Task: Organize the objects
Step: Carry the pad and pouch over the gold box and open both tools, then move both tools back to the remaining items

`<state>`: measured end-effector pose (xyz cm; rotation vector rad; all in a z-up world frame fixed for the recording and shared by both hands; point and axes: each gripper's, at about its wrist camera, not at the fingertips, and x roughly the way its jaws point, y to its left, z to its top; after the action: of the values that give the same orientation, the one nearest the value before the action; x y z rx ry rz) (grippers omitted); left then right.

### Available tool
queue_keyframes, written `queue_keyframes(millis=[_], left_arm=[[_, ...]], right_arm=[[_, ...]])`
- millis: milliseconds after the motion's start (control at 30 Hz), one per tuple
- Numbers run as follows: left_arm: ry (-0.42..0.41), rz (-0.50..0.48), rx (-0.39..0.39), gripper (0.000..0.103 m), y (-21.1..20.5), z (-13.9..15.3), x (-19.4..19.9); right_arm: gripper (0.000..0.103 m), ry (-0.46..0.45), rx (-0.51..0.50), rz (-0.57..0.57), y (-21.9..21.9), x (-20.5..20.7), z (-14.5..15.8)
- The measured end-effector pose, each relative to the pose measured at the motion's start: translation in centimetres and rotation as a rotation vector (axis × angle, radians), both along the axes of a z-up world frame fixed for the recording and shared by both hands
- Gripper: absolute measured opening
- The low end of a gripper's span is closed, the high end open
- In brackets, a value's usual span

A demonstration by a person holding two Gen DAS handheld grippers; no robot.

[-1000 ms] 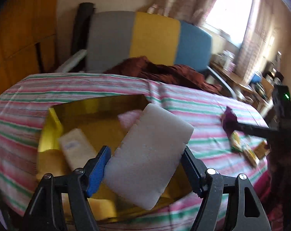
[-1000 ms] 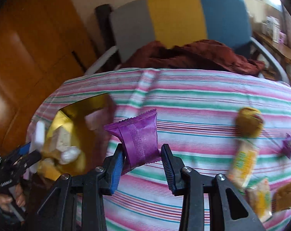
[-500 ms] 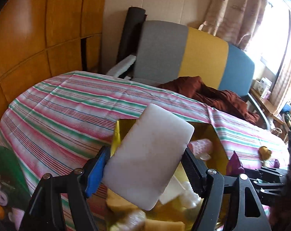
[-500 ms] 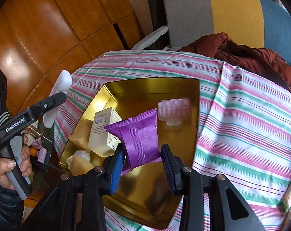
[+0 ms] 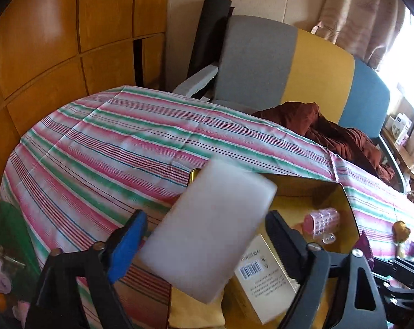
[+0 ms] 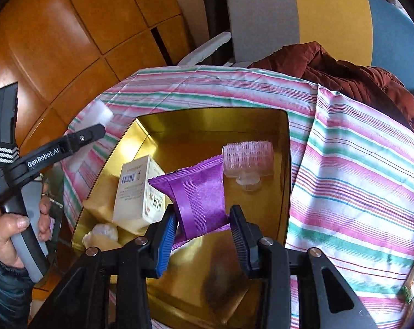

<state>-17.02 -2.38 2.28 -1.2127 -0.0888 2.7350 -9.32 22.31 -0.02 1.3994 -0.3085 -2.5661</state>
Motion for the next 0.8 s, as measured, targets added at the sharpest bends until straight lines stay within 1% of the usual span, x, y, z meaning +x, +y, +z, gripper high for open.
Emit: queue_keyframes(millis=[67,100,133,233,367,467,600,800], left_arm=[[0.009,0.015,0.001,0.100,-0.2,0.0,-0.1],[0.013,0.019,0.003,0.101,-0.2,0.1,0.1],[0.010,0.021,0.007,0.101,-0.3,0.1,0.2],[0.013,0.023,0.046,0.101,-0.8,0.3,1.3],[0.046,0.023,0.053,0.101,-0.6,0.7,3.7],[0.057,0.002,0.067,0.101,0.0,0.9,5.6],[0.073,-0.043,0.068,0.101,1.4,1.0,8.1],[0.073,-0.107,0.077,0.101,3.4,1.2,10.4]], right_arm=[[0.041,0.006,0.000,-0.015,0.1,-0.2,0.1],[0.045,0.008,-0.002,-0.019,0.1,-0.3,0.1],[0.047,0.007,-0.002,-0.025,0.2,-0.3,0.0],[0.047,0.007,-0.003,-0.033,0.4,-0.1,-0.1],[0.051,0.011,0.008,-0.039,0.5,1.0,0.0],[0.055,0.016,0.035,-0.058,0.6,1.9,0.1],[0.055,0.026,0.057,-0.090,1.1,3.1,0.2],[0.056,0.057,0.115,-0.121,1.8,5.1,0.6]])
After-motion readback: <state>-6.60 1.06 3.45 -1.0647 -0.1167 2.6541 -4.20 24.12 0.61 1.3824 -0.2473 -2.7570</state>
